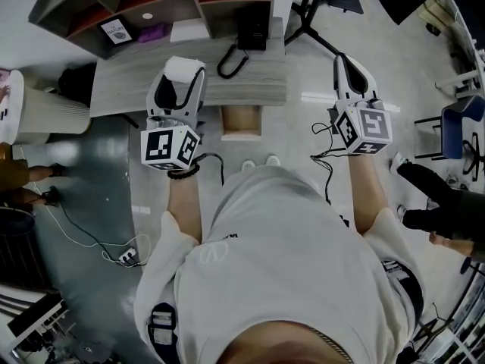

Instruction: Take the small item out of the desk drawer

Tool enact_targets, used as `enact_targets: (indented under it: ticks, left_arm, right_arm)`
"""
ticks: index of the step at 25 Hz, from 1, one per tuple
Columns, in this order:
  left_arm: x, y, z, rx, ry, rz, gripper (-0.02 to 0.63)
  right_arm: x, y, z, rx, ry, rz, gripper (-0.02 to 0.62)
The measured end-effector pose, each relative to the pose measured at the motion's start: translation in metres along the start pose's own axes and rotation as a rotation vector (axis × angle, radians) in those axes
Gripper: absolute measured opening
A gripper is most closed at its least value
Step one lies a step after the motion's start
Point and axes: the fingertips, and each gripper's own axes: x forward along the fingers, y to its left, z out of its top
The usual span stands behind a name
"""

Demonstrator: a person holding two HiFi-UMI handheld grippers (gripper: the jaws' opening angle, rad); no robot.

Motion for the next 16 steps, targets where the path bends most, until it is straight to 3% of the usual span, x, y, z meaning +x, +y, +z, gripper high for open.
enact_targets:
  ticks: [16]
  left_arm:
    - [-0.0023, 0.0059, -0.0043, -0.01, 0.007, 0.01, 0.287]
  right_arm:
    - [0.0023, 0.004, -0.0024, 0.003, 0.007, -0.001, -0.002]
